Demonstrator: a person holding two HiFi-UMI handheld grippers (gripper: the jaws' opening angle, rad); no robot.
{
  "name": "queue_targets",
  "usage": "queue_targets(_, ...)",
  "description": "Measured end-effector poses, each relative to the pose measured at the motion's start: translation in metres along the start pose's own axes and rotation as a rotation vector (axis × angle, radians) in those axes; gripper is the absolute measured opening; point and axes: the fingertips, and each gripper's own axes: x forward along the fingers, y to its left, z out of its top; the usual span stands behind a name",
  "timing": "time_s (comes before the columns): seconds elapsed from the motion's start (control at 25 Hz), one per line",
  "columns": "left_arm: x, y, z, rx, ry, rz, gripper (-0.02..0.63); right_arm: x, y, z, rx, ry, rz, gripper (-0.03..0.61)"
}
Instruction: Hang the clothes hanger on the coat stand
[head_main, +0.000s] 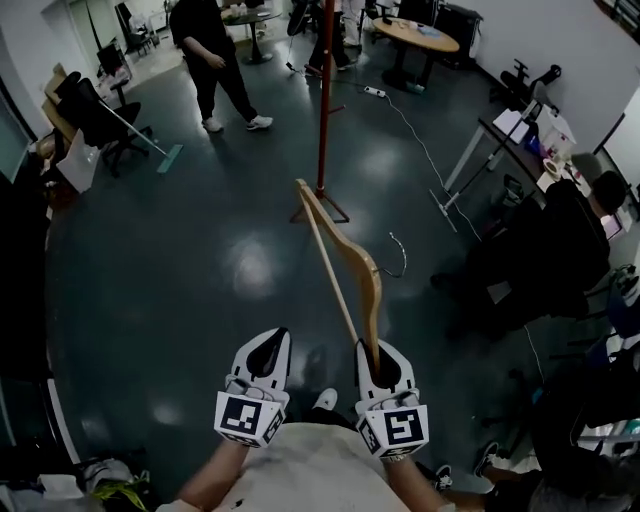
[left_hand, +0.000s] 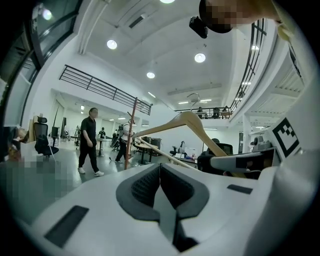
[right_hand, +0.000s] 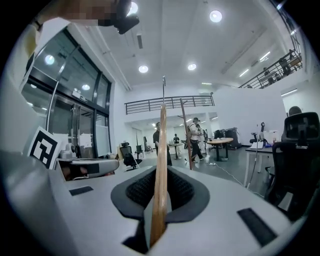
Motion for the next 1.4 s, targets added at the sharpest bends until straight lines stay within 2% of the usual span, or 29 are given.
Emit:
queue_targets(0.32,0.051,0.031,0.016,0.002,-0.013,0.004,0.012,0.056,-0.015,0.009,0.005,0.015,0.034,0.058)
queue_targets(0.52,0.114,0.064,0.026,-0.028,-0.033,-0.1,0.012,0.119,-0.031,0.018,-0.006,0.07,-0.007,0.058)
queue_targets(0.68,0.182,0.115,0.051,-0.05,-0.062,-0.168,0.012,0.193,-0.04,0.037,0.013,0.101,-0.038,0.058)
queue_targets(0.92,0.25,0.198,0.081,-0.016,-0.104,-0.236,0.012,0.299,-0.039,0.046,0.087,0.114,-0.028,0.058)
queue_targets(1.04,0.272,0.233,0.079,0.011,-0.077,-0.231,0.012,0.338,-0.038,0.047,0.113,0.137,-0.024,0.058)
queue_targets(1.24,0.302,0.273,0.079,-0.052,-0.072,-0.187,0.012,0.39,-0.046,0.046,0.082,0.199,0.018,0.058)
queue_targets(1.4,0.338,0.288,0.075,-0.044,-0.066,-0.164,0.012,0.434,-0.07,0.046,0.084,0.221,0.065,0.058)
